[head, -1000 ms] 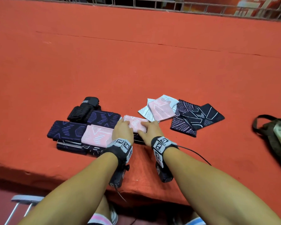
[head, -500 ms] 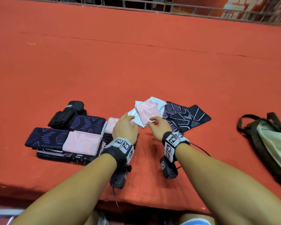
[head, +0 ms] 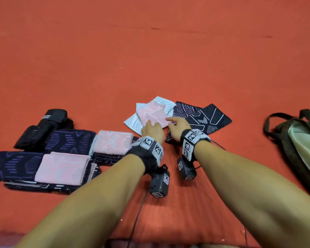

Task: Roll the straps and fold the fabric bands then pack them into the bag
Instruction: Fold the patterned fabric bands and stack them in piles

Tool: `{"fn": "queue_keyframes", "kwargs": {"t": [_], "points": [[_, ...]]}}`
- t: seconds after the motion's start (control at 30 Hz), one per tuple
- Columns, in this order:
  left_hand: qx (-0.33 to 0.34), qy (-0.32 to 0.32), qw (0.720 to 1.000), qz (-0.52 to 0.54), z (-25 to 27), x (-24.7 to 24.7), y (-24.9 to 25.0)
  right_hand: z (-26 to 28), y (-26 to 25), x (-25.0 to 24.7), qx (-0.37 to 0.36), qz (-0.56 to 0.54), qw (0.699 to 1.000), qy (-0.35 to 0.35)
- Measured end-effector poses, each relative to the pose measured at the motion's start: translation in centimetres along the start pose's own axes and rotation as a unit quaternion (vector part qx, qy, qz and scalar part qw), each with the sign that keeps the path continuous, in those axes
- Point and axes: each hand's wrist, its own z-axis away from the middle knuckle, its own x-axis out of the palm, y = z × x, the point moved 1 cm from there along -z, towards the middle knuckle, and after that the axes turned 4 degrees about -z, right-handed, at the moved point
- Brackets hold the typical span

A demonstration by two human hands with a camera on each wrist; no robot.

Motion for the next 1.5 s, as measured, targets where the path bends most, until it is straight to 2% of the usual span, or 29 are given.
{"fn": "queue_keyframes", "kwargs": {"t": [0.07,0.2,0.3,0.43,0.57,0.7,0.9,1.1,1.37,1.43,1.5], "points": [[-0.031,0.031,0.999,0.001,-2.5,1.3,-0.9,-1.4,0.2,0.1,0.005,-0.006,1.0,-0.015],[-0.08,0.061,0.995,0.019,-3.9,1.9,-0.2,-4.2,0.2,0.9,0.037,-0.058,0.997,-0.03],[-0.106,0.068,0.992,0.016,-2.4,1.1,1.9,-5.4,-0.5,1.1,0.063,-0.094,0.992,-0.046],[-0.107,0.074,0.991,-0.007,-0.3,0.0,4.1,-4.4,-1.8,-0.3,0.092,-0.093,0.989,-0.069],[-0.083,0.034,0.996,0.003,1.8,-0.9,4.1,-2.1,-2.0,-2.1,0.106,-0.098,0.986,-0.085],[-0.044,0.006,0.999,-0.03,3.6,-1.1,3.4,0.1,-0.6,-3.3,0.108,-0.128,0.982,-0.088],[0.022,-0.083,0.996,-0.005,6.2,-0.8,0.7,5.2,2.6,-4.1,0.19,-0.227,0.954,-0.04],[0.119,-0.091,0.988,-0.022,10.0,-1.8,-5.2,11.8,3.3,-3.6,0.207,-0.328,0.922,0.008],[0.14,-0.102,0.984,-0.029,13.5,-4.1,-8.0,18.0,5.5,-2.6,0.152,-0.276,0.949,-0.006],[0.159,-0.097,0.981,-0.06,14.2,-4.8,-8.2,19.1,5.9,-2.5,0.125,-0.247,0.961,-0.015],[0.186,-0.063,0.974,-0.113,14.5,-5.4,-8.9,19.4,6.1,-2.0,0.088,-0.182,0.979,-0.017]]}}
